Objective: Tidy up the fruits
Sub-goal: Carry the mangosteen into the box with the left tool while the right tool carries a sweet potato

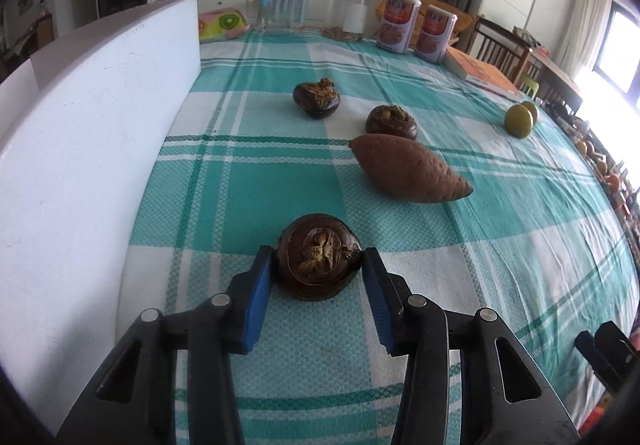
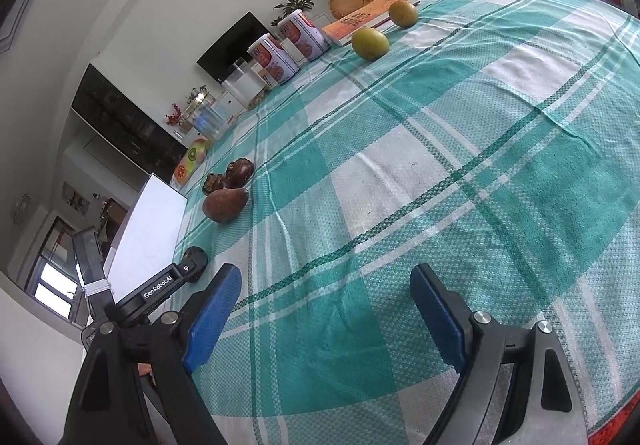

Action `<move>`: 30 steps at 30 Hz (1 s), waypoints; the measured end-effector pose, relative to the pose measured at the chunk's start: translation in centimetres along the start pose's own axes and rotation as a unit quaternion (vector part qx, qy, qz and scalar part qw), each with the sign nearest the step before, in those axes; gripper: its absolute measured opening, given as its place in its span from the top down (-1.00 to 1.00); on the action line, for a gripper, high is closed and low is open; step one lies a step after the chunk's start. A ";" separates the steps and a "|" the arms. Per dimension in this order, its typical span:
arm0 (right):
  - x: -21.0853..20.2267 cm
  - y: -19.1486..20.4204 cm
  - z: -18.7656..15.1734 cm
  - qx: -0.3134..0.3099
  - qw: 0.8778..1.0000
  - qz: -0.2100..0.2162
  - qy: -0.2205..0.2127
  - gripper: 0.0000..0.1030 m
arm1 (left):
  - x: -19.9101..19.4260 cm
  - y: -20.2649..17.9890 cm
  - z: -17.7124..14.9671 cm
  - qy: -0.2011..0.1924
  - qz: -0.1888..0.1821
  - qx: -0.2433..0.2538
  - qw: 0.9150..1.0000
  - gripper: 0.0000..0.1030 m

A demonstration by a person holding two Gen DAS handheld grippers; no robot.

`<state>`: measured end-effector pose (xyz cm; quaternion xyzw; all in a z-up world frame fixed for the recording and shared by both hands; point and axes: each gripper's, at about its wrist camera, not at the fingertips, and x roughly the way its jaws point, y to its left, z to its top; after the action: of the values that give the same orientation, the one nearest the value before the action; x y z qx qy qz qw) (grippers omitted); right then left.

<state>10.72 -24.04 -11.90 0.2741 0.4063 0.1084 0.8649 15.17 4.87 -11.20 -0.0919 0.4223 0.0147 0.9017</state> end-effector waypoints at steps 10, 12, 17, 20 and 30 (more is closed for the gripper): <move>5.5 7.2 3.2 -0.204 0.975 -0.035 0.081 -0.80 | -4.4 -0.7 -4.7 0.039 -0.082 0.048 0.995 0.10; 8.4 10.5 4.5 -0.284 0.951 -0.036 0.114 -0.79 | -4.8 -0.4 -5.0 0.043 -0.090 0.039 0.994 0.11; 15.2 16.8 5.4 -0.410 0.895 -0.047 0.167 -0.59 | -6.0 -0.3 -5.1 0.044 -0.108 0.032 0.993 0.11; 18.1 18.2 4.8 -0.436 0.876 -0.061 0.198 -0.30 | -7.1 -0.7 -5.4 0.044 -0.120 0.038 0.991 0.11; 12.5 10.0 4.6 -0.160 0.951 0.030 0.264 0.19 | -12.9 -1.3 -5.6 0.042 -0.200 0.058 0.977 0.11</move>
<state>22.67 -12.42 -11.99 0.1062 0.5886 0.2663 0.7559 2.77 3.28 -4.67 -0.1224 0.4328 -0.1943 0.8718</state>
